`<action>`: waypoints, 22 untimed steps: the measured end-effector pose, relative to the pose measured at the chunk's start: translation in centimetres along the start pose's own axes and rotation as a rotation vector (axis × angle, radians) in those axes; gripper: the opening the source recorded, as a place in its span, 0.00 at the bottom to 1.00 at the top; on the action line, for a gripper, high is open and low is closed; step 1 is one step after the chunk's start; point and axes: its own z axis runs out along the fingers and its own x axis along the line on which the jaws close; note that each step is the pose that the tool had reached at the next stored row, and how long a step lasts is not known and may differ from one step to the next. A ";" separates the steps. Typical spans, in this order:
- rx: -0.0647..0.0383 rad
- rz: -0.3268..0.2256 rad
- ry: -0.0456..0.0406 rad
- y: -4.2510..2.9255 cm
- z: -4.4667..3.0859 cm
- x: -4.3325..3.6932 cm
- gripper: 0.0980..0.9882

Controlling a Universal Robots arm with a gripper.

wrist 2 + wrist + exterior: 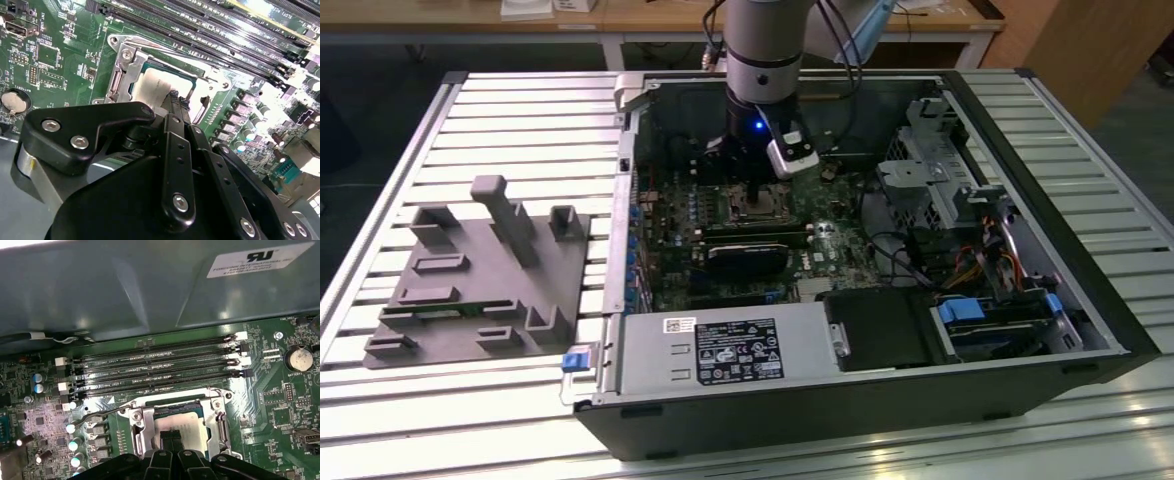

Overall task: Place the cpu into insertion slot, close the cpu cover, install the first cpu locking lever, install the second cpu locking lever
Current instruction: 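Close the cpu cover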

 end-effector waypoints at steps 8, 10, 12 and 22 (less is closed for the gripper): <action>-0.008 -0.001 -0.0475 -0.01 0.08 0.05 0.01; -0.007 -0.001 -0.0474 -0.01 0.07 0.06 0.01; -0.008 -0.002 -0.0474 -0.01 0.07 0.07 0.01; -0.009 -0.096 -0.0443 -0.06 0.11 0.29 0.01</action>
